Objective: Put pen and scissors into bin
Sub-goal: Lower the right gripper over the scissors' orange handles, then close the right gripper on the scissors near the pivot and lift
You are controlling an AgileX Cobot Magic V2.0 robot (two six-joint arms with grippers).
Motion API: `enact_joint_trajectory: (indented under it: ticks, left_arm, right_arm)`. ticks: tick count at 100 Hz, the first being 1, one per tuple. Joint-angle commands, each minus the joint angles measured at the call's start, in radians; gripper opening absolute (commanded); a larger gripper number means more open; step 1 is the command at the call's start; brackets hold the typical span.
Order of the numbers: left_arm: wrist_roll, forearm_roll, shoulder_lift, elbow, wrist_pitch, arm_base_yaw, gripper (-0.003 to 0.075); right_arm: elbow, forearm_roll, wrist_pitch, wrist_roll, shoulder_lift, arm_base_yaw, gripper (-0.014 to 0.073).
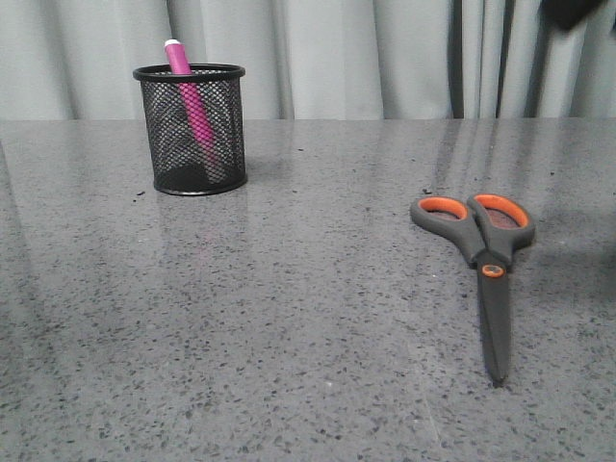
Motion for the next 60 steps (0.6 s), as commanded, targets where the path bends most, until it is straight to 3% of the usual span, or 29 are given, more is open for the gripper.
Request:
enact_joint_trajectory:
  ticks: [1,18,60]
  left_arm:
    - [0.003,-0.008,0.0,-0.028,-0.051,-0.005,0.0335]
    - [0.003,-0.019,-0.007,-0.028,-0.017,-0.005,0.0335]
    - [0.003,-0.02,-0.072,-0.028,0.004,-0.087,0.0335]
  right_arm:
    - [-0.061,-0.128,0.045,0.127,0.071,0.104,0.0331]
    - [-0.103,-0.141,0.062,0.282,0.208,0.145,0.0332]
    - [-0.105,-0.105,0.062,0.323,0.32,0.083,0.0331]
